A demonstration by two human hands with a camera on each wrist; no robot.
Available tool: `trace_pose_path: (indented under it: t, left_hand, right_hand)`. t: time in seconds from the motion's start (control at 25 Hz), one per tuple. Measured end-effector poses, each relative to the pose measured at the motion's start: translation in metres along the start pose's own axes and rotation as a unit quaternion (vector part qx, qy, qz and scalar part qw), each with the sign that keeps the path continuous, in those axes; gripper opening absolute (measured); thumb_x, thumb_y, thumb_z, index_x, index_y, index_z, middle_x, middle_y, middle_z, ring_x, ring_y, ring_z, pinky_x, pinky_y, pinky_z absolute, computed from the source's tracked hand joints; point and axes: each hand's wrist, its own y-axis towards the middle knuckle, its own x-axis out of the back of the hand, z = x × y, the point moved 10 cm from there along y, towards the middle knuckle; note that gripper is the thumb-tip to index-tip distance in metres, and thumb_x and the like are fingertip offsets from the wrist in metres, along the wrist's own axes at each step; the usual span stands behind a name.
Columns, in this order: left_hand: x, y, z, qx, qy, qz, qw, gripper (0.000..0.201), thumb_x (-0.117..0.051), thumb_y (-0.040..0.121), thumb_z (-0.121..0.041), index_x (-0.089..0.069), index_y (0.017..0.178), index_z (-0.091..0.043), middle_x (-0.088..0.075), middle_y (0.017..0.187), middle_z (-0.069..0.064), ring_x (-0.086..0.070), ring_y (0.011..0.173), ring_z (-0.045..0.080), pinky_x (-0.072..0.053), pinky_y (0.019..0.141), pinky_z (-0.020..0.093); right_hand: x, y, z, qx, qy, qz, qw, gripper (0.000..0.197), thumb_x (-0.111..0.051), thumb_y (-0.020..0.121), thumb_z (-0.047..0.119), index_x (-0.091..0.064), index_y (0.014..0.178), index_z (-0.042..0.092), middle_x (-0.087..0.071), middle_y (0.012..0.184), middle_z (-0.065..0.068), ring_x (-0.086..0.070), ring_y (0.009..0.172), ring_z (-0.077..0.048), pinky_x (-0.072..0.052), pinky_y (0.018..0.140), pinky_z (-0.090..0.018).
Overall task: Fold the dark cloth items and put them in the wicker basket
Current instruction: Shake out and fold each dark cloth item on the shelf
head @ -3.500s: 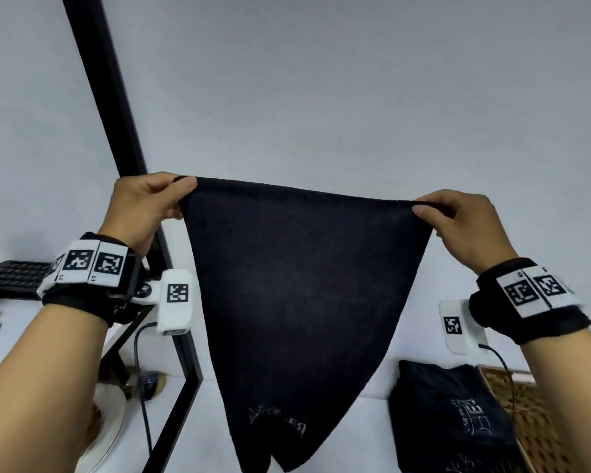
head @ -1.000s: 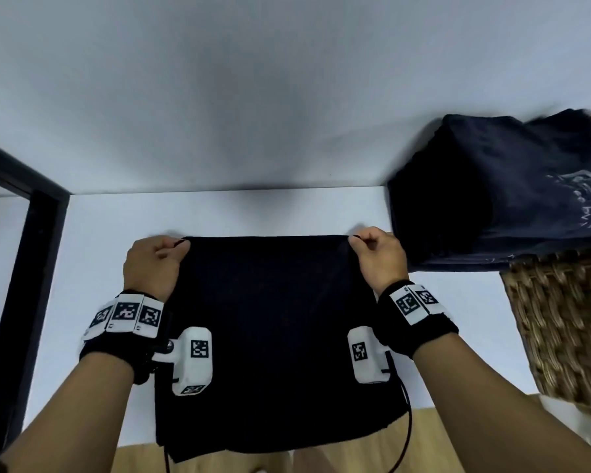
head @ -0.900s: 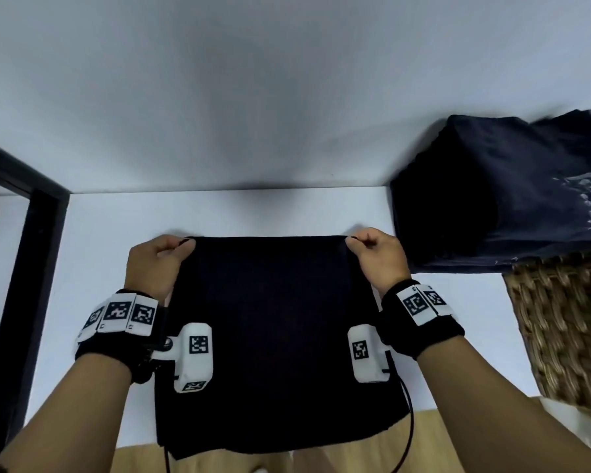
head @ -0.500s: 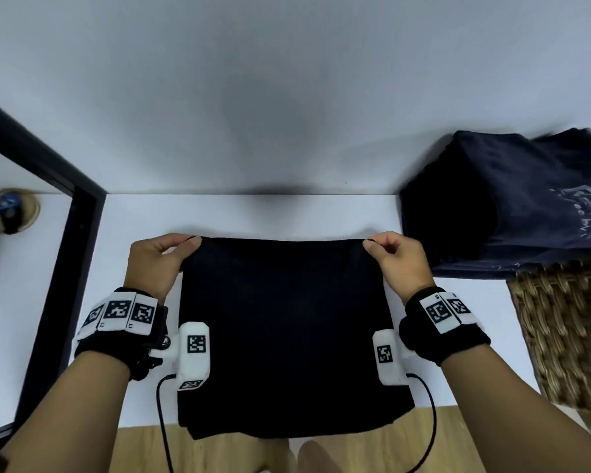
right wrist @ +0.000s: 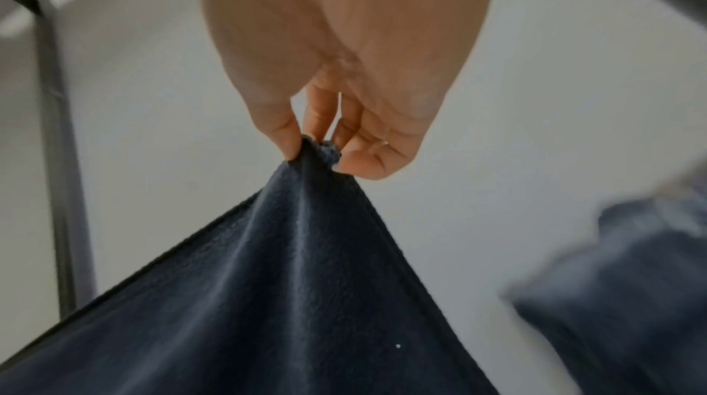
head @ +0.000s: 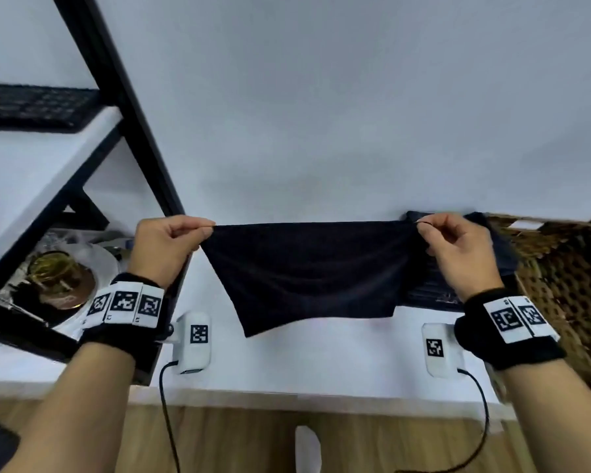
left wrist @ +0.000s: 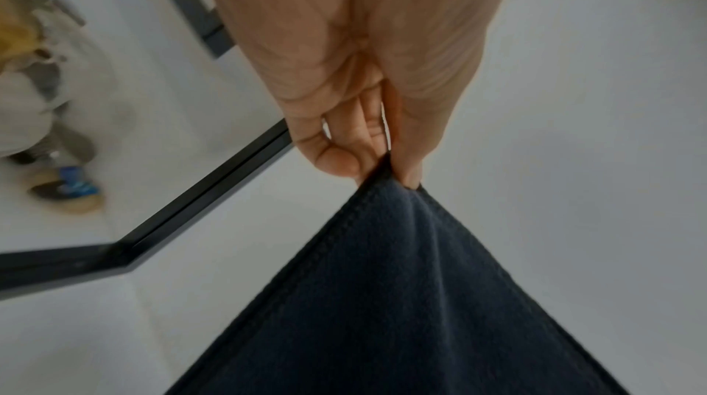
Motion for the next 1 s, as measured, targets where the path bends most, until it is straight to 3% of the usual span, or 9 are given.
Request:
trace_pose_path:
  t: [0.08,0.24,0.36,0.56,0.6,0.68,0.8,0.88,1.0]
  left_hand:
    - [0.02,-0.008,-0.049,-0.041,-0.008,-0.008,0.999,0.018,-0.069,0.082,-0.002,-0.073,0.084,-0.019,-0.068,0.059,-0.019,-0.057,0.052,-0.006,-0.042,0.055,0.005]
    - [0.045,-0.022,-0.13,-0.156,0.044,-0.036,0.986,0.019,-0.066,0.084,-0.001,-0.073,0.091,-0.017,-0.069,0.072,-0.022,-0.063,0.072,-0.006,-0.048,0.079,0.011]
    - [0.048,-0.031,-0.164,-0.203,0.077,-0.053,0.975,0.021,-0.062,0.085,0.002,-0.072,0.095,-0.013,-0.068,0.083,-0.011,-0.061,0.075,-0.012,-0.046,0.081,0.007]
    - [0.027,-0.023,-0.129,-0.134,0.145,0.017,0.98,0.027,-0.063,0.084,0.007,-0.071,0.101,-0.013,-0.068,0.088,-0.004,-0.06,0.073,-0.013,-0.046,0.082,0.007]
    - [0.021,-0.022,-0.115,-0.114,0.179,0.033,0.977,0.028,-0.061,0.084,0.008,-0.07,0.103,-0.012,-0.069,0.09,0.0,-0.061,0.071,-0.007,-0.047,0.08,0.008]
    - [0.0,-0.014,-0.083,-0.08,0.264,0.068,0.959,0.029,-0.058,0.086,0.009,-0.071,0.104,-0.008,-0.07,0.099,0.01,-0.065,0.075,0.013,-0.049,0.088,0.027]
    - [-0.036,0.002,-0.045,-0.07,0.385,0.113,0.913,0.032,-0.053,0.086,0.009,-0.072,0.108,-0.005,-0.067,0.109,0.017,-0.06,0.107,0.034,-0.04,0.1,0.033]
    - [-0.043,0.02,-0.036,-0.052,0.389,0.093,0.915,0.033,-0.05,0.087,0.009,-0.073,0.106,-0.007,-0.068,0.11,0.016,-0.057,0.111,0.033,-0.04,0.097,0.032]
    - [-0.034,0.046,-0.047,-0.057,0.339,-0.008,0.939,0.031,-0.05,0.086,0.005,-0.075,0.098,-0.01,-0.07,0.103,0.014,-0.06,0.102,0.03,-0.041,0.09,0.029]
  right_hand:
    - [0.027,0.002,0.042,0.033,0.003,-0.009,0.999,0.016,-0.066,0.088,0.018,-0.067,0.077,0.028,-0.066,0.068,0.019,-0.057,0.064,0.001,-0.049,0.073,-0.027]
    - [0.062,-0.001,0.11,0.096,-0.022,-0.018,0.995,0.007,-0.066,0.088,0.018,-0.07,0.085,0.022,-0.069,0.085,0.013,-0.059,0.078,0.004,-0.043,0.072,-0.008]
    - [0.079,-0.002,0.128,0.102,-0.003,-0.016,0.995,0.007,-0.066,0.087,0.014,-0.072,0.089,0.017,-0.07,0.085,0.012,-0.06,0.078,0.002,-0.045,0.076,-0.01]
    - [0.07,0.001,0.084,0.042,-0.004,0.015,0.999,0.019,-0.067,0.085,0.007,-0.071,0.093,0.023,-0.065,0.082,0.005,-0.063,0.058,-0.003,-0.048,0.061,-0.014]
    - [0.061,0.002,0.067,0.021,0.003,0.03,0.999,0.021,-0.066,0.086,0.005,-0.07,0.093,0.024,-0.065,0.083,0.002,-0.067,0.06,-0.005,-0.048,0.058,-0.014]
    - [0.035,0.005,0.027,-0.03,0.005,0.065,0.997,0.022,-0.061,0.088,0.001,-0.069,0.088,0.022,-0.069,0.086,-0.008,-0.071,0.067,-0.011,-0.049,0.052,-0.017]
    - [-0.002,0.021,-0.022,-0.081,0.01,0.076,0.994,0.023,-0.056,0.09,-0.003,-0.067,0.084,0.016,-0.07,0.091,-0.021,-0.07,0.068,-0.013,-0.055,0.054,-0.02]
    - [-0.015,0.04,-0.031,-0.082,0.02,0.05,0.995,0.019,-0.055,0.09,-0.004,-0.065,0.087,0.012,-0.07,0.092,-0.019,-0.068,0.065,-0.005,-0.057,0.062,-0.019]
    - [-0.02,0.064,-0.021,-0.058,0.033,0.01,0.998,0.016,-0.055,0.089,-0.001,-0.066,0.092,0.01,-0.071,0.088,-0.01,-0.069,0.069,-0.005,-0.055,0.071,-0.016]
